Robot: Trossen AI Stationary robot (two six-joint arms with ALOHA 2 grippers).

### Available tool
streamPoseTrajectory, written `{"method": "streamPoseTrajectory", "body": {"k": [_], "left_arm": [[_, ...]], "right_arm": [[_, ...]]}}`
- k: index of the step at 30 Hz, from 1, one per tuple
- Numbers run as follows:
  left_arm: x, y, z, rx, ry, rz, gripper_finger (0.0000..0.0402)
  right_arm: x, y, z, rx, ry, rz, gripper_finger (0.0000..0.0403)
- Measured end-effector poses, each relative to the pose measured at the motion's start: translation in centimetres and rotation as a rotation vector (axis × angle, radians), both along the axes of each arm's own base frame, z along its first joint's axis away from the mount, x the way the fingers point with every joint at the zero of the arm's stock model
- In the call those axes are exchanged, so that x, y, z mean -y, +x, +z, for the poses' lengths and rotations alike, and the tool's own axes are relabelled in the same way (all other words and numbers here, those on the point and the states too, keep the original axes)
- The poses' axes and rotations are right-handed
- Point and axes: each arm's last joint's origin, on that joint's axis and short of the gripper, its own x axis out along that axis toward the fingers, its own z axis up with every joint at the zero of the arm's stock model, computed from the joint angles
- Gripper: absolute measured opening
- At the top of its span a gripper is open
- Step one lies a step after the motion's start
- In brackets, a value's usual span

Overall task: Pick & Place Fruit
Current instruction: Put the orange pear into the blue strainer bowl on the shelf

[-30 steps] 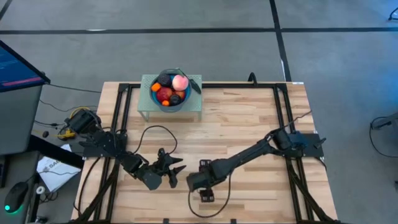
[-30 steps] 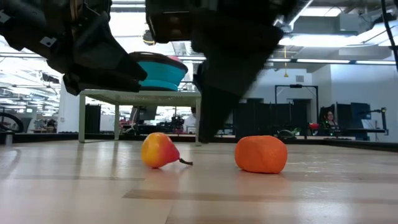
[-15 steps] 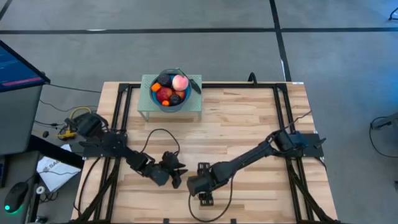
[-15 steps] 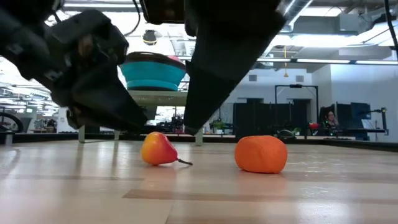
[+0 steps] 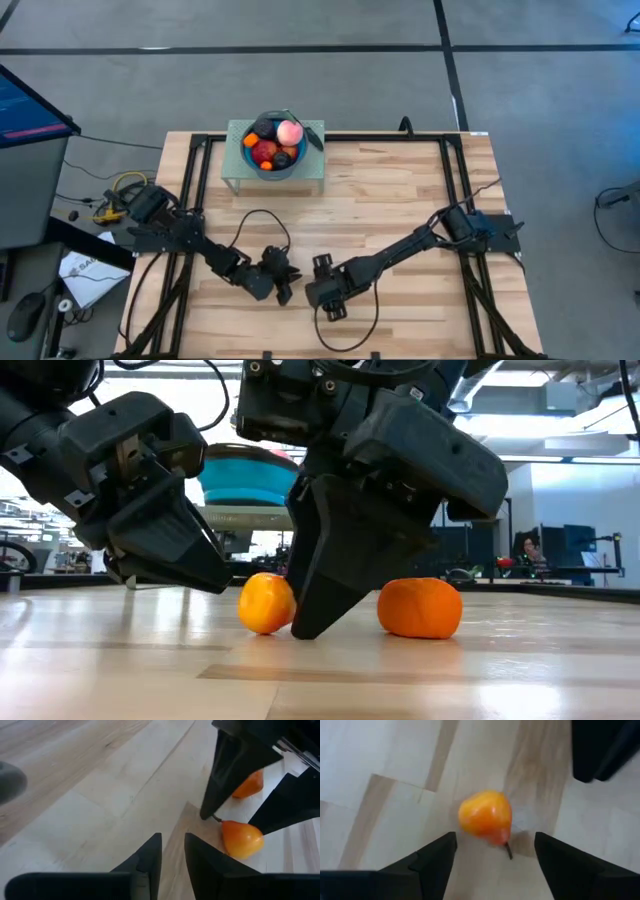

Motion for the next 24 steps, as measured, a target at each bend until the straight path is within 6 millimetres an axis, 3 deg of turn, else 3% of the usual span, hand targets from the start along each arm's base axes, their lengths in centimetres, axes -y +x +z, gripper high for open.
{"method": "streamPoseTrajectory", "body": {"k": [15, 19, 24], "left_arm": [[0.2, -0.1, 0.4, 0.005, 0.055, -0.048, 0.0076], [0.6, -0.5, 2.5, 0.066, 0.141, -0.102, 0.0076], [1.6, -2.0, 6.5, 0.194, 0.292, -0.127, 0.0076]], "right_arm": [[2.4, 1.0, 0.0, -0.047, 0.105, 0.072, 0.004], [2.8, 0.7, 0.8, -0.049, 0.088, 0.055, 0.0006], [2.6, 0.2, 3.1, -0.014, 0.115, 0.029, 0.0011]]}}
